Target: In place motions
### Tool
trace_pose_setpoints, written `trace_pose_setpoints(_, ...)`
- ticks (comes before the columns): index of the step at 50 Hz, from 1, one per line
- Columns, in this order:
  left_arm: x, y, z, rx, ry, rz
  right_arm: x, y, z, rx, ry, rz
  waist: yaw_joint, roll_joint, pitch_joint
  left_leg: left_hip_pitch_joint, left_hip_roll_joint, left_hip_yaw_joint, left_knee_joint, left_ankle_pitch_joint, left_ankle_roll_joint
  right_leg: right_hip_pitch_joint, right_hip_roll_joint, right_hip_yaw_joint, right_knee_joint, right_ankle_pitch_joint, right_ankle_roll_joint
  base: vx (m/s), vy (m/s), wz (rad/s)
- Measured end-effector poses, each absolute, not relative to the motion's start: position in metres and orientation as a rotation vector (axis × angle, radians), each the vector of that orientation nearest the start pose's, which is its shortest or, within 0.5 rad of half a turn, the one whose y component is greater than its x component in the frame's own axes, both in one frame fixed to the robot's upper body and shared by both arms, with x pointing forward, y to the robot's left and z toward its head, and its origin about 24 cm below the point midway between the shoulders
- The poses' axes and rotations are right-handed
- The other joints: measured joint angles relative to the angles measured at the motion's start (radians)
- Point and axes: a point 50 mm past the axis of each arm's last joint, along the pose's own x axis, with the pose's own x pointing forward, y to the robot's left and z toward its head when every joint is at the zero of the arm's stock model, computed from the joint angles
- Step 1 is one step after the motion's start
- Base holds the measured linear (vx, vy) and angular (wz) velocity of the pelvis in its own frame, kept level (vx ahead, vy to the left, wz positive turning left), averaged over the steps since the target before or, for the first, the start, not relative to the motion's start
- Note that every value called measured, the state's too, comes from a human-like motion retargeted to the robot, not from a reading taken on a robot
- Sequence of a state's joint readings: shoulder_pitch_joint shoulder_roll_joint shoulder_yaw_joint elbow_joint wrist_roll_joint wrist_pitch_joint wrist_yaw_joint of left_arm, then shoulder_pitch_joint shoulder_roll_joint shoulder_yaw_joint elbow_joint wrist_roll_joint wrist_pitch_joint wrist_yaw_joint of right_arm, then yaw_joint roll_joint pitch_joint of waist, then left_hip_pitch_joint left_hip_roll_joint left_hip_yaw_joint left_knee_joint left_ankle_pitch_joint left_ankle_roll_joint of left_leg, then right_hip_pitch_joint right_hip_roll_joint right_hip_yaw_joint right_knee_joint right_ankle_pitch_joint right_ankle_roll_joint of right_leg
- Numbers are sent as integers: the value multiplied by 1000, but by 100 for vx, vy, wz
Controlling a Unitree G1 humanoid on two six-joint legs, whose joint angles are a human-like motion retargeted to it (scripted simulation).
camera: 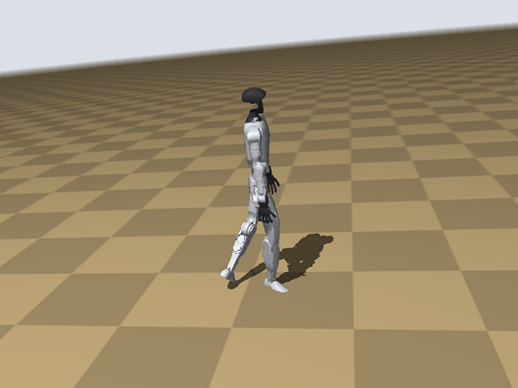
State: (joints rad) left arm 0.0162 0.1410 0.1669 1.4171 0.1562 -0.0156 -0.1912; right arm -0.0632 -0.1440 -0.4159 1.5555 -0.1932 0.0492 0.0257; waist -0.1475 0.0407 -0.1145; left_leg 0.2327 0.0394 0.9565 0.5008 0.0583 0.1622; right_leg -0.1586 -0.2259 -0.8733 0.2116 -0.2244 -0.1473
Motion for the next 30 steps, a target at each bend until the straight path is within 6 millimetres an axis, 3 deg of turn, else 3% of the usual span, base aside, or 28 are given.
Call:
trace_pose_setpoints(2,30,204,-177,-19,1453,-20,42,-207,-176,29,1515,-161,50,-41,20,-82,51,-105,200,-36,-49,18,-5,65,-25,19,-4,26,-19,-194)
trace_pose_setpoints(5,19,198,-179,-63,1491,7,63,-203,-174,-80,1472,-11,108,-55,51,-278,30,-346,373,-56,-136,35,33,140,-80,59,-17,13,-13,-183)
trace_pose_setpoints(10,1,189,-180,-129,1542,15,117,-195,-165,-321,1287,261,105,-77,94,-399,89,-406,340,-154,-66,53,45,205,-119,103,-23,16,-11,-138)
trace_pose_setpoints(15,-9,183,-180,-94,1595,-27,132,-191,-160,-429,1217,334,120,-56,108,-483,32,-597,69,-179,-110,78,106,292,-171,139,-20,16,-1,-131)
trace_pose_setpoints(20,-10,177,-180,-96,1592,-24,108,-194,-167,-366,1308,319,137,-7,109,-453,-23,-881,-271,-131,-199,128,202,391,-209,156,-12,36,1,-122)
trace_pose_setpoints(22,-11,175,-181,-123,1585,-5,91,-198,-170,-366,1367,308,107,1,104,-403,-23,-861,-359,-58,-192,158,217,407,-219,158,1,48,8,-54)
trace_pose_setpoints(26,-10,175,-181,-206,1583,62,57,-202,-175,-405,1493,275,21,5,44,-393,-8,-781,-388,-63,-192,135,219,444,-206,150,17,33,8,-52)
trace_pose_setpoints(30,5,189,-180,-171,1521,120,22,-207,-177,-299,1594,121,74,-28,65,-308,-32,-697,-446,-69,-173,151,215,520,-191,151,24,23,-3,-97)
